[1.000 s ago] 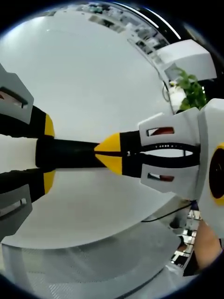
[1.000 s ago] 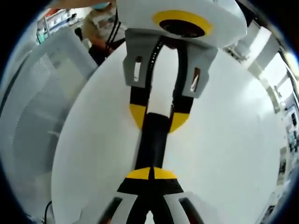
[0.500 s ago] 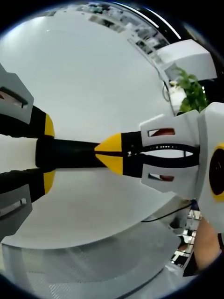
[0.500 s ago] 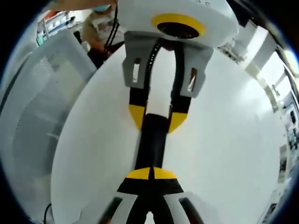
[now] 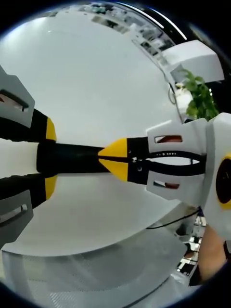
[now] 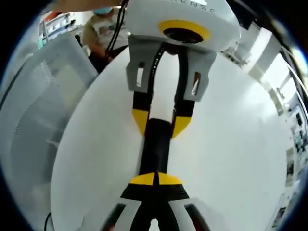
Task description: Press the specified remote control buttons in sequence, fully releasing each button before pressing the next.
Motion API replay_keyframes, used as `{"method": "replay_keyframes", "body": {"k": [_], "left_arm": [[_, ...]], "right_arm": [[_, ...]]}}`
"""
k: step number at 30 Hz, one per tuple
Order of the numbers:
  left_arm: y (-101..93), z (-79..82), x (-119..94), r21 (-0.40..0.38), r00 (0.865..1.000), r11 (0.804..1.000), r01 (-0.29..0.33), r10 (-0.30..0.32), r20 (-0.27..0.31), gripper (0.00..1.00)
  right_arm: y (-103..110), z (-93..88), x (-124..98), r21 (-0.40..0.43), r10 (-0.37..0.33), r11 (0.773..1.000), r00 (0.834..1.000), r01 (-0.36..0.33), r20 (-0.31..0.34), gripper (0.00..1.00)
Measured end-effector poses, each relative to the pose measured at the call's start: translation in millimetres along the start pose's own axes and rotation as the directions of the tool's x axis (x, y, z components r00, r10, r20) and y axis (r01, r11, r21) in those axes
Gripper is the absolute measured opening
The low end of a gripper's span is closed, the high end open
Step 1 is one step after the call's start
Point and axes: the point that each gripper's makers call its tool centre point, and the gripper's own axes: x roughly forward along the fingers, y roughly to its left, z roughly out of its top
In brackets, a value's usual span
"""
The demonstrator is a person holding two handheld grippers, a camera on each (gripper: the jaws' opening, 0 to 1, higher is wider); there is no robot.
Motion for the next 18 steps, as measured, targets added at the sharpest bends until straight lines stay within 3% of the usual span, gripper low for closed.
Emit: {"method": "replay_keyframes", "body": {"k": [18], "left_arm": [[-0.4,0.5,0.7,0.002,1.000,1.000,0.001,-0.001,-0.003,0.24]], "right_arm": [[-0.1,1.0,-2.0,0.004,-0.018,1.000,1.000,0.018,0.012,0.00]]}}
